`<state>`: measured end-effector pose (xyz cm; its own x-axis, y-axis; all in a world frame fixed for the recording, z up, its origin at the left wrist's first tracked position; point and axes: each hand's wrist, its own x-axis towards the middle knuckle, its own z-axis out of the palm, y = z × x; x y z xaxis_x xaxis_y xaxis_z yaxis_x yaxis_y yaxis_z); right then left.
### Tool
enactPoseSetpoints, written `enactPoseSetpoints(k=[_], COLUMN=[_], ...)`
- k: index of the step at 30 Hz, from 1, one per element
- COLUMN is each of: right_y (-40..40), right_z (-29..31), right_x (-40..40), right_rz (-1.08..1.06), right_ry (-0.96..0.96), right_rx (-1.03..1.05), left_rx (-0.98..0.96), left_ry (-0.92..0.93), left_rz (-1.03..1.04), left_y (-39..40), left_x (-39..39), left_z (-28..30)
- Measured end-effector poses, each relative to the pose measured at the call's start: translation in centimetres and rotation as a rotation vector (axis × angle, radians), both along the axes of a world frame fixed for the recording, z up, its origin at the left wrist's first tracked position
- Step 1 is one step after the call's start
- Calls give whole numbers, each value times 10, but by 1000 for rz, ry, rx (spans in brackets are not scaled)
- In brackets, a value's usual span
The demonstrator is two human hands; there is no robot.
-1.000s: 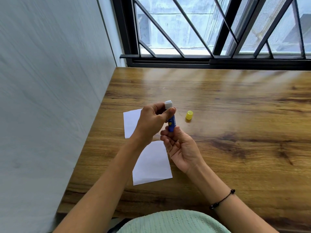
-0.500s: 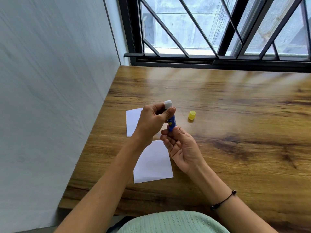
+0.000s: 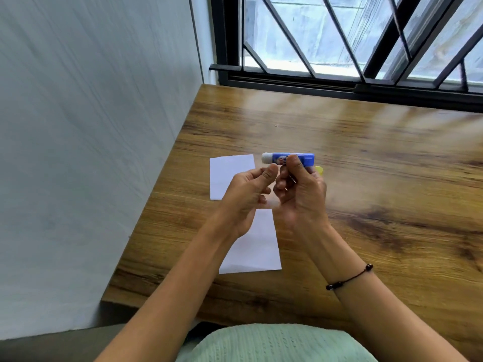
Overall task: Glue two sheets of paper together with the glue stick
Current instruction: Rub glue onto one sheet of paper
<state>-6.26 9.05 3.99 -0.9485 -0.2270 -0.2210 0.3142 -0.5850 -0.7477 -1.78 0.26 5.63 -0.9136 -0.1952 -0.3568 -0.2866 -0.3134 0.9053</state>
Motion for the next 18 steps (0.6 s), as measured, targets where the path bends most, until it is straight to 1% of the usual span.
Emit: enactPoseSetpoints(k=[2,4,5,8,9,11,13,15,18], right_y=[-3,-6,-8,-13,-15,-18,-20,-22,-22], right_z=[6,11,13,15,14,11,6,0,-5], right_x=[-10,-20,-25,-37,-40,-47,-53,-58,-64], right_rz=[-45,-80,-92,-106,-104,-89,-62,-35,-8], right_ry=[21,48,63,121,143,184,226,278,376], right_rx=[52,106,132,213,246,331,431,536,677], left_rx=[-98,-274,-410,-945,-1101,-1344,-1483,-1517,-1560], left_ry=[-69,-81,-61,8,8,-25,-61,-79,-72], left_rz=[-15,-20,-16,-46,-88,-214,-318,-361,-368], left_y=[-5,-11,-15,-29,-34,-44,-53,-59,-61], left_x=[2,1,-1,-12,-16,-25,-30,-33,-34], left_z=[-2,-6,-8,-17,-22,-33,-42,-48,-52])
